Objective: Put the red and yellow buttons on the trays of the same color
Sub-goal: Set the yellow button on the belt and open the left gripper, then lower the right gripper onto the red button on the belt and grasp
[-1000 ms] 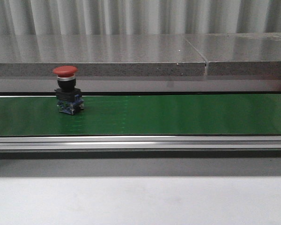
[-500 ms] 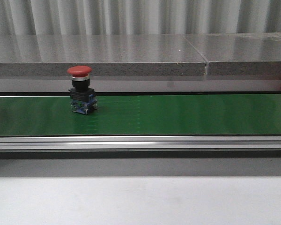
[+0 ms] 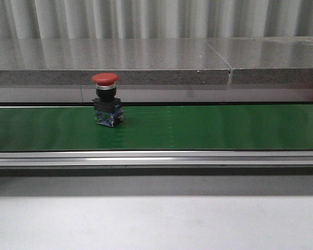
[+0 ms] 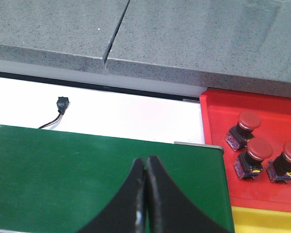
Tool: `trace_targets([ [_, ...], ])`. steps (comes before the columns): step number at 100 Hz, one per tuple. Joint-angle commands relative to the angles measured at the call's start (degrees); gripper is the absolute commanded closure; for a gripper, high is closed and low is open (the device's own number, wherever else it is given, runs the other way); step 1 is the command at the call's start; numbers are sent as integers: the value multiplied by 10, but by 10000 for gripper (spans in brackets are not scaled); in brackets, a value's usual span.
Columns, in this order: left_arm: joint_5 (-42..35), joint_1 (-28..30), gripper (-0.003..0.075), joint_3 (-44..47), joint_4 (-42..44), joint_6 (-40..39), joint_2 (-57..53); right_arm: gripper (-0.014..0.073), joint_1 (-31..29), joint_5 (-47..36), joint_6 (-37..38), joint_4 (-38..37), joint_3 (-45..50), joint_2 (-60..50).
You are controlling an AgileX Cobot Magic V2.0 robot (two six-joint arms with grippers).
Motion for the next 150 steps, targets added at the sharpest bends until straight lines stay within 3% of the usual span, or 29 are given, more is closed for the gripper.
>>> trace_targets([
  [1, -65, -14, 146, 13, -2, 2, -55, 662, 0, -38, -1, 2, -21, -4],
  [46, -204, -112, 183, 278, 11, 5, -317, 662, 0, -38, -1, 2, -21, -4],
  [58, -196, -121, 316, 324, 11, 5, -388, 662, 0, -38, -1, 2, -21, -4],
  [83, -183, -121, 743, 371, 11, 5, -489, 662, 0, -38, -1, 2, -21, -4],
  [150, -184, -121, 741, 372, 11, 5, -500, 662, 0, -38, -1, 2, -21, -4],
])
